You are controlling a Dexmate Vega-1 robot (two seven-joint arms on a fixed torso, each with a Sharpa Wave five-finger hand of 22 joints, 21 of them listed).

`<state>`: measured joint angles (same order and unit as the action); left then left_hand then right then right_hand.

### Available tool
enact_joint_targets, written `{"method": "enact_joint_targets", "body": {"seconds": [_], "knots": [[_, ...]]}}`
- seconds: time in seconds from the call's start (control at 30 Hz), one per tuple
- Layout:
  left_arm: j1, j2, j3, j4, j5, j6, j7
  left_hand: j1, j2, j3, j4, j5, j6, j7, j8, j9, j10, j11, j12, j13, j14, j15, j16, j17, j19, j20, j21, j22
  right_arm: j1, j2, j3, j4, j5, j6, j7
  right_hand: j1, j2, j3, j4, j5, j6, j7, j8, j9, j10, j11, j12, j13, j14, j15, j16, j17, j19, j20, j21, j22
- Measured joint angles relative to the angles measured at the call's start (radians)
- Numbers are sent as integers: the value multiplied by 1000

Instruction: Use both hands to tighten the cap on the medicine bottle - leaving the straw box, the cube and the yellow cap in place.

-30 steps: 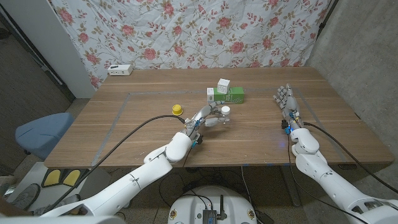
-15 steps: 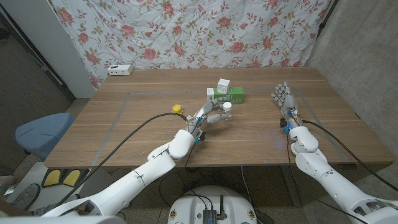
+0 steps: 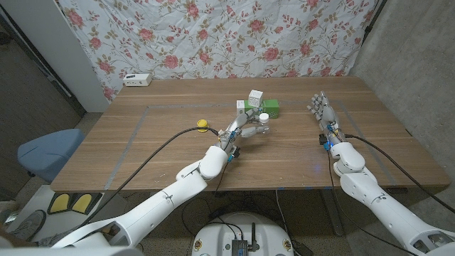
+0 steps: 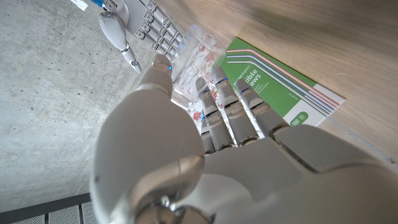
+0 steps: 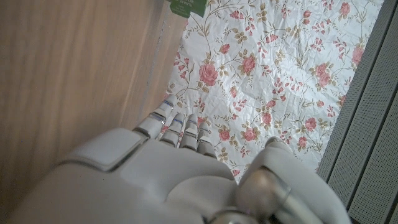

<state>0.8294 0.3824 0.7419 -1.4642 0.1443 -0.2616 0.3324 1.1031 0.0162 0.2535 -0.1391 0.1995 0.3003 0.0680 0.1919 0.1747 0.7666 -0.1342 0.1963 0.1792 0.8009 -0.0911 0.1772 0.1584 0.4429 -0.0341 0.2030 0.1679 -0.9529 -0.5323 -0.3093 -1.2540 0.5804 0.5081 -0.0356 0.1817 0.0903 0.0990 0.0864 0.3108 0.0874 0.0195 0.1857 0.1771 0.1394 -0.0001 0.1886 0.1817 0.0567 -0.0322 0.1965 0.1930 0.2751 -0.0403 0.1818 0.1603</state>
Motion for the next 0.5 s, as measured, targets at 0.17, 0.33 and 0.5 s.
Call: {"method": "enact_joint_targets", "body": {"seconds": [0.17,0.33,0.5], "knots": [[-17,-15,9,27,3,-13,1,0,0,0,0,0,0,0,0,0,1,-1,-1,0,0,0,0,0,0,0,-5,0,-9,-20,-6,-37,-22,-25,-14,0,0,-2,-2,0,0,0,0,0,0,0,0,0,0,0,0,-2,0,0,0,0],[-31,-25,15,46,3,-24,-4,0,0,0,0,0,2,2,0,0,1,-1,-1,0,0,0,0,0,-6,-6,-7,0,-23,-47,-11,-84,-46,-49,-34,6,-1,-2,-2,0,0,0,0,0,0,0,0,0,0,0,0,-2,0,0,0,0],[-58,-44,25,88,-2,-41,-15,0,0,0,0,0,3,3,0,0,2,1,-1,0,0,0,0,0,-6,-6,-7,0,-41,-79,-13,-143,-97,-104,-83,12,-2,-7,-7,0,6,-6,0,0,0,0,0,0,0,0,0,-2,0,0,0,0]]}}
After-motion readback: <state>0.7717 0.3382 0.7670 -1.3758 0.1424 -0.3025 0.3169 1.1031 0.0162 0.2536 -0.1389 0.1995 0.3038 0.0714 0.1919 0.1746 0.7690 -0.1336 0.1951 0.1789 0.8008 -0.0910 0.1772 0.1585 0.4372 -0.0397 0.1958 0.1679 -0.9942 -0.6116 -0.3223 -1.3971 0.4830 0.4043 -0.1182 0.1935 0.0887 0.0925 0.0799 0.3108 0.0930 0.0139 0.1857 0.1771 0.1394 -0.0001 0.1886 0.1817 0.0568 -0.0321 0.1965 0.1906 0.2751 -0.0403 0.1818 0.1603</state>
